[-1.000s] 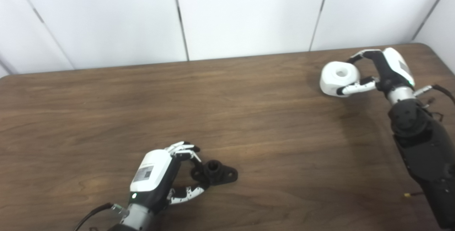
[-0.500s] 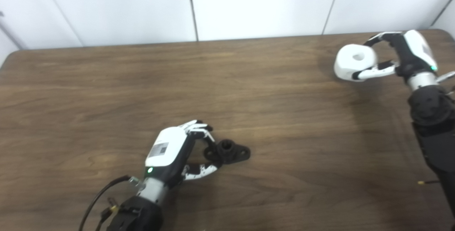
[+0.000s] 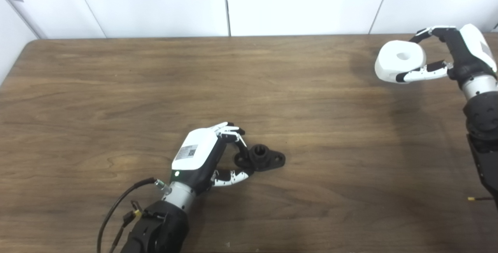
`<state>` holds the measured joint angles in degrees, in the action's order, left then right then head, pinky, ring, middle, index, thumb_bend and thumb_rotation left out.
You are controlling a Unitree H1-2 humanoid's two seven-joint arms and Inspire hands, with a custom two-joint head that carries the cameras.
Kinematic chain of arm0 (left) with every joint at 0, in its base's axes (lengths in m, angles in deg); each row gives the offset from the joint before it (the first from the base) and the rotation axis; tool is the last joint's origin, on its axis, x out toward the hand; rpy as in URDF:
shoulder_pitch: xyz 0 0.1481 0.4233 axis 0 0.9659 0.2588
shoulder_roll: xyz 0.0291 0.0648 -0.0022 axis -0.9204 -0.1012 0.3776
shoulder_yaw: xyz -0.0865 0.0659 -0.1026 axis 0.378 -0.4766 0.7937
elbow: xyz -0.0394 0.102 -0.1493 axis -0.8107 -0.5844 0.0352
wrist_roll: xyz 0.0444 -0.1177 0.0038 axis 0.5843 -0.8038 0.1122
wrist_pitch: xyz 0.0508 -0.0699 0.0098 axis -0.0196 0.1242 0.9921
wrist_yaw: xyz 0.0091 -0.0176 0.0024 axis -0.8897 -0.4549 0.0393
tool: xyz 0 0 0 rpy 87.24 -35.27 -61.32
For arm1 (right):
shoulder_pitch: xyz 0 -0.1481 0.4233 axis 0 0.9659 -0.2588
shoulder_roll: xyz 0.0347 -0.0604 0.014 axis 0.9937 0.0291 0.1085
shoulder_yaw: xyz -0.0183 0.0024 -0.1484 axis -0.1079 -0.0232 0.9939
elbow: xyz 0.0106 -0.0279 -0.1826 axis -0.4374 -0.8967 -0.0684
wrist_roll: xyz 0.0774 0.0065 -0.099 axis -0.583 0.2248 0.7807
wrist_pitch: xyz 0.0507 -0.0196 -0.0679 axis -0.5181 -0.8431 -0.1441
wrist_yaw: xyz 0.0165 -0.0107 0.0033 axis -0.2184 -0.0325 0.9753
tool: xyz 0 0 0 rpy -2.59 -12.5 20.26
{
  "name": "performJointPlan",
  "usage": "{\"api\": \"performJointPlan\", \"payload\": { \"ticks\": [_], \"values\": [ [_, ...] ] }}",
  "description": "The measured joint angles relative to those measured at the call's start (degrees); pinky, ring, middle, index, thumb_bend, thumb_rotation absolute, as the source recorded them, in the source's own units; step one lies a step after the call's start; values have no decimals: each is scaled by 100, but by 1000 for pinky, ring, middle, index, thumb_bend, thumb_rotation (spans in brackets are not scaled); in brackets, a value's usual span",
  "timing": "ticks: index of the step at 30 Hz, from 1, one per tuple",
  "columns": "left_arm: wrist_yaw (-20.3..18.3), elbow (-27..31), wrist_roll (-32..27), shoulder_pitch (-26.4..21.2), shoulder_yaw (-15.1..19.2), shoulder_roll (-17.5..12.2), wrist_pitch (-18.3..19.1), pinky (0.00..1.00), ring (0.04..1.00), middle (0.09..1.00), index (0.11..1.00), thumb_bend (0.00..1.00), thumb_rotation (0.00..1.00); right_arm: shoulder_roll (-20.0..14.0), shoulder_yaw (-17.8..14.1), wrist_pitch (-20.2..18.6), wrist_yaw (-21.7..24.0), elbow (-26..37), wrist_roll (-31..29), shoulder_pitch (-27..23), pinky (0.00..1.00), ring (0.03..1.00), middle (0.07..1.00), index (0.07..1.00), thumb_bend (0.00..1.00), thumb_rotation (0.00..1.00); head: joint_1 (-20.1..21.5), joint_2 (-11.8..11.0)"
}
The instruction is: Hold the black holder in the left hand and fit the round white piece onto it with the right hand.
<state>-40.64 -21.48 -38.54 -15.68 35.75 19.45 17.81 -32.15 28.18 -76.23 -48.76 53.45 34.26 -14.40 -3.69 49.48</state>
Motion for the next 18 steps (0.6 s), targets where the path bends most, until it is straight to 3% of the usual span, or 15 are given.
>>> {"api": "performJointPlan", "payload": {
  "ticks": [12,13,14,16,18],
  "values": [
    [110,0,-67,19,70,155,37,805,836,760,492,522,79,1,-15,0,-1,-156,11,0,858,884,775,484,524,132,-9,-27],
    [122,0,-66,19,78,171,38,796,831,760,542,779,173,1,-25,1,-2,-157,11,0,859,884,775,484,524,133,-9,-27],
    [135,0,-67,19,89,189,38,791,829,761,566,869,206,1,-36,1,-3,-160,11,0,860,884,775,484,524,133,-9,-18],
    [193,0,-70,28,99,217,22,788,822,762,597,951,241,1,-43,1,-3,-160,12,0,859,881,776,484,524,132,-9,-26],
    [258,-1,-80,37,109,228,-14,791,823,768,616,971,261,1,-47,1,-3,-160,12,1,853,879,777,484,524,132,-9,-27]
  ]
}}
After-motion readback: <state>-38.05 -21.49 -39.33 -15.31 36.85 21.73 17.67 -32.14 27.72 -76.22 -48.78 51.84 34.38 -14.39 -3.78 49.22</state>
